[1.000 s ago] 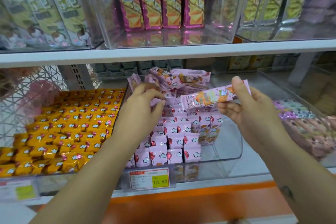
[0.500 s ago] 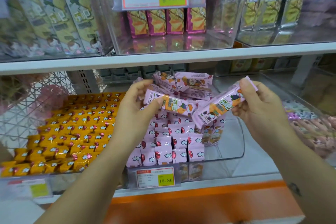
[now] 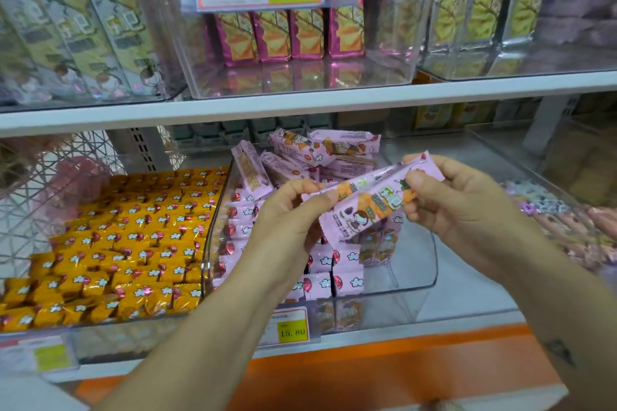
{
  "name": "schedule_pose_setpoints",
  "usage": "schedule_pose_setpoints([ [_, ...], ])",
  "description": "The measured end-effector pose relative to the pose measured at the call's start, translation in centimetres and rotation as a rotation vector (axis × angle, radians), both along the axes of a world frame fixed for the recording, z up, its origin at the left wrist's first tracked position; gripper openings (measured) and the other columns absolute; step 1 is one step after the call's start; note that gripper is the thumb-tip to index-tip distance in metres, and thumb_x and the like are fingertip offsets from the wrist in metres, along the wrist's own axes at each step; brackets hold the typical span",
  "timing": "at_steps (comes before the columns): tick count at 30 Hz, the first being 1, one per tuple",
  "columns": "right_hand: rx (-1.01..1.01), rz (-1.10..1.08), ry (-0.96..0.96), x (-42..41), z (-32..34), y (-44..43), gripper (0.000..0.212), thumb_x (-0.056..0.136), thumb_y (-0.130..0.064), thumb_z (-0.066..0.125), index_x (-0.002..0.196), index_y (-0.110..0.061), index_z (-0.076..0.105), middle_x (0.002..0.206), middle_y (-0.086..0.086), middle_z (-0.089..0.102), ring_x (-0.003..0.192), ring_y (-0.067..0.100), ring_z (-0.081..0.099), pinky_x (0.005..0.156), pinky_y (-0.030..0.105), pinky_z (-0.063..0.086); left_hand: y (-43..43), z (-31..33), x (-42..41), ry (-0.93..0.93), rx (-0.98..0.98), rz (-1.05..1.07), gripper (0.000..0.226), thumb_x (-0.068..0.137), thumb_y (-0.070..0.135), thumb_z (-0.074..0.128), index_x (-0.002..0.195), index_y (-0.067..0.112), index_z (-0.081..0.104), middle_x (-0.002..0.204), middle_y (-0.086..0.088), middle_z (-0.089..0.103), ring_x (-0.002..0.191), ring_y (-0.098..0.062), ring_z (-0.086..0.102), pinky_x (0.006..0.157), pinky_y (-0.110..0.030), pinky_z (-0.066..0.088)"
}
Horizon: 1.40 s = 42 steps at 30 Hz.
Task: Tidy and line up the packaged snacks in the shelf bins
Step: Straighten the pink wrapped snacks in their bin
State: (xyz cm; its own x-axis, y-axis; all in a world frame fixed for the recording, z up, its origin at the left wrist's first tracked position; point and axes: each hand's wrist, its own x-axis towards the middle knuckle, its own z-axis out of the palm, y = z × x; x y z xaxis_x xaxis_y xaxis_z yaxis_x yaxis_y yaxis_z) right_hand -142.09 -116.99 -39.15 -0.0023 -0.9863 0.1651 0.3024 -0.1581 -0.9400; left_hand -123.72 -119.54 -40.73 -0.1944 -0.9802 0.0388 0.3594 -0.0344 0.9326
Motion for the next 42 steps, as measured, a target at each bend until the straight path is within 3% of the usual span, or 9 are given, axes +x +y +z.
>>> schedule_pose_setpoints([
  [5,0.021,-0.017,-0.024,0.2,-0.1,0.1,0.031,0.068,-0.021,0.063,0.097,-0.01,0.062,0.061,-0.002,0.062,0.052,0.007,0.053,0.051,0.016,0.048,-0.2,0.0,-0.2,0.021,-0.004,0.011,0.042,0.086,-0.002,0.057,0.051,0.023,0.057,0.071,0.002,0.059,0.085,-0.026,0.047,0.066,-0.032,0.036],
  [11,0.029,0.021,-0.071,0.3,0.1,0.3,0.03,0.067,-0.024,0.062,0.096,-0.018,0.061,0.07,-0.003,0.067,0.064,0.008,0.063,0.06,0.022,0.054,-0.1,-0.1,-0.4,0.002,-0.029,-0.046,0.027,0.078,0.006,0.067,0.056,0.021,0.058,0.07,0.004,0.062,0.072,-0.019,0.057,0.068,-0.034,0.038],
  [16,-0.136,-0.046,0.037,-0.8,0.4,0.1,0.041,0.052,-0.039,0.082,0.088,-0.023,0.069,0.089,0.004,0.071,0.075,0.013,0.067,0.069,0.028,0.056,0.0,0.1,0.9,-0.461,-0.249,-0.13,0.013,0.077,0.042,0.068,0.079,0.029,0.067,0.093,-0.009,0.069,0.082,-0.021,0.055,0.084,-0.042,0.047],
  [21,-0.334,-0.163,0.555,-2.4,1.3,1.3,0.041,0.059,-0.049,0.08,0.096,-0.037,0.066,0.101,-0.01,0.069,0.086,0.009,0.068,0.074,0.021,0.055,0.1,0.6,2.1,-0.905,-0.563,-0.113,0.008,0.089,0.029,0.061,0.092,0.036,0.064,0.099,0.018,0.064,0.094,0.008,0.055,0.081,-0.003,0.038],
  [25,-0.173,-0.042,0.941,-1.1,1.3,2.4,0.047,0.061,-0.047,0.073,0.103,-0.055,0.053,0.105,-0.036,0.055,0.084,0.0,0.065,0.072,0.02,0.053,-0.1,-0.3,2.9,-1.191,-0.708,-0.279,0.025,0.083,0.045,0.066,0.104,0.03,0.069,0.112,0.02,0.059,0.106,0.005,0.05,0.099,-0.023,0.036],
  [29,-0.056,0.089,1.158,1.1,0.1,2.2,0.06,0.078,-0.032,0.073,0.112,-0.059,0.032,0.108,-0.025,0.052,0.096,0.012,0.061,0.08,0.027,0.052,-0.4,-1.4,3.0,-1.375,-0.766,-0.277,0.024,0.082,0.05,0.065,0.1,0.033,0.068,0.118,0.019,0.055,0.118,0.0,0.042,0.11,-0.042,0.025],
  [32,0.015,0.236,1.289,2.2,-1.5,1.5,0.062,0.087,-0.031,0.065,0.134,-0.041,0.026,0.126,-0.011,0.049,0.096,0.007,0.057,0.083,0.022,0.047,-0.7,-1.5,3.4,-1.367,-0.753,-0.272,0.02,0.081,0.051,0.065,0.09,0.033,0.068,0.108,0.02,0.058,0.112,-0.001,0.045,0.108,-0.044,0.027],
  [37,0.102,0.364,1.356,2.4,-2.3,0.7,0.066,0.091,-0.032,0.057,0.145,-0.029,0.019,0.15,-0.007,0.027,0.131,0.007,0.033,0.103,0.022,0.032,-0.6,-1.7,3.7,-1.352,-0.779,-0.261,0.021,0.08,0.055,0.063,0.086,0.035,0.063,0.099,0.021,0.057,0.103,-0.002,0.046,0.107,-0.047,0.028],
  [42,0.125,0.323,1.344,2.0,-1.7,1.1,0.054,0.096,-0.028,0.048,0.144,-0.036,0.025,0.126,-0.018,0.046,0.114,0.011,0.052,0.094,0.024,0.04,-0.4,-2.0,3.9,-1.317,-0.793,-0.234,0.023,0.082,0.052,0.062,0.092,0.032,0.065,0.103,0.018,0.058,0.106,-0.003,0.046,0.107,-0.039,0.028],
])
